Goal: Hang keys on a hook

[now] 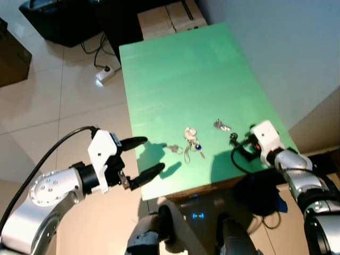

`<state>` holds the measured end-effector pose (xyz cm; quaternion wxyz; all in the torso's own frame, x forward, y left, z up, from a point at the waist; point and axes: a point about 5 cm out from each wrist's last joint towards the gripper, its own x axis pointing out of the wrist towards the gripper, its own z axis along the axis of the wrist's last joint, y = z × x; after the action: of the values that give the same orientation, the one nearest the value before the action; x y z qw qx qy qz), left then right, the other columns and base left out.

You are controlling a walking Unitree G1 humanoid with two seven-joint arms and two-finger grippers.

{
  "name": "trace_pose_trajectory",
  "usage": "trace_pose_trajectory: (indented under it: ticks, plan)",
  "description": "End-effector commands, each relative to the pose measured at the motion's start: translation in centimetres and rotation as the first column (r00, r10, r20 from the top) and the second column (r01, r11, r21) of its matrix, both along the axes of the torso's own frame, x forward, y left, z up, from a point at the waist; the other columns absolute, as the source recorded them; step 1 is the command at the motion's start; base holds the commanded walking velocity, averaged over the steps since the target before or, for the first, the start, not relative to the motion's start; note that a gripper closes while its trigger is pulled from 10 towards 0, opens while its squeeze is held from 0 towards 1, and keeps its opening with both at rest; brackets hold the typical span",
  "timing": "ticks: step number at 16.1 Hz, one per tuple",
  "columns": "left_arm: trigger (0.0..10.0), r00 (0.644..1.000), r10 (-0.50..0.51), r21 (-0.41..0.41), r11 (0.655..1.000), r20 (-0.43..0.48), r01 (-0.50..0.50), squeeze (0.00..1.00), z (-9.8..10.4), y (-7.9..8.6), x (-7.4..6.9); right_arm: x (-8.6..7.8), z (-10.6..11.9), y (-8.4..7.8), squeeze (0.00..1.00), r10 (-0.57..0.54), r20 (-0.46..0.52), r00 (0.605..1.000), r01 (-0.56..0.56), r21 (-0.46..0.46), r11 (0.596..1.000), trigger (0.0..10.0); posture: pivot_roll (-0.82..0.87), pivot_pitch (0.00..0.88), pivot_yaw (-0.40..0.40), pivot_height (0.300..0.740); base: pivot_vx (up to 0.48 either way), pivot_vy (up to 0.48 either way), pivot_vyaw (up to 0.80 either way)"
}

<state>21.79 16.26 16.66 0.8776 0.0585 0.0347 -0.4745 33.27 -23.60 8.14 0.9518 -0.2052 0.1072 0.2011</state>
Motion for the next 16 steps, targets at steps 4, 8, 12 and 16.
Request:
trace_pose_trajectory:
  ticks: [4, 8, 12, 16]
  plan:
    - [10.0, 1.0, 0.014, 0.017, 1.0, -0.018, -0.014, 0.0, 0.5, 0.7, -1.1, 0.2, -0.3, 0.6, 1.0, 0.018, -0.033, 0.999, -0.018, -0.006, 1.0, 10.0, 0.13, 0.329, 0.144, 0.74, 0.0, 0.0, 0.0]
    - [10.0, 1.0, 0.013, 0.028, 1.0, -0.015, -0.012, 0.0, 1.0, 0.9, -1.1, 0.4, -0.7, 0.9, 0.0, 0.02, -0.088, 0.996, -0.022, -0.024, 0.999, 10.0, 0.16, 0.332, 0.146, 0.74, 0.0, 0.0, 0.0]
    - [10.0, 1.0, 0.002, 0.032, 0.999, -0.031, -0.001, 0.0, 0.9, 0.9, -1.5, -0.3, -2.1, 1.4, 0.0, 0.053, -0.185, 0.981, -0.061, -0.038, 0.997, 2.4, 0.16, 0.324, 0.149, 0.74, 0.0, 0.0, 0.0]
    - [10.0, 0.999, -0.002, 0.037, 0.999, -0.037, 0.003, 0.0, 0.9, 1.1, -1.5, -0.5, -2.4, 1.3, 0.0, 0.049, -0.195, 0.98, -0.057, -0.039, 0.998, 0.0, 0.15, 0.316, 0.158, 0.74, 0.0, 0.0, 0.0]
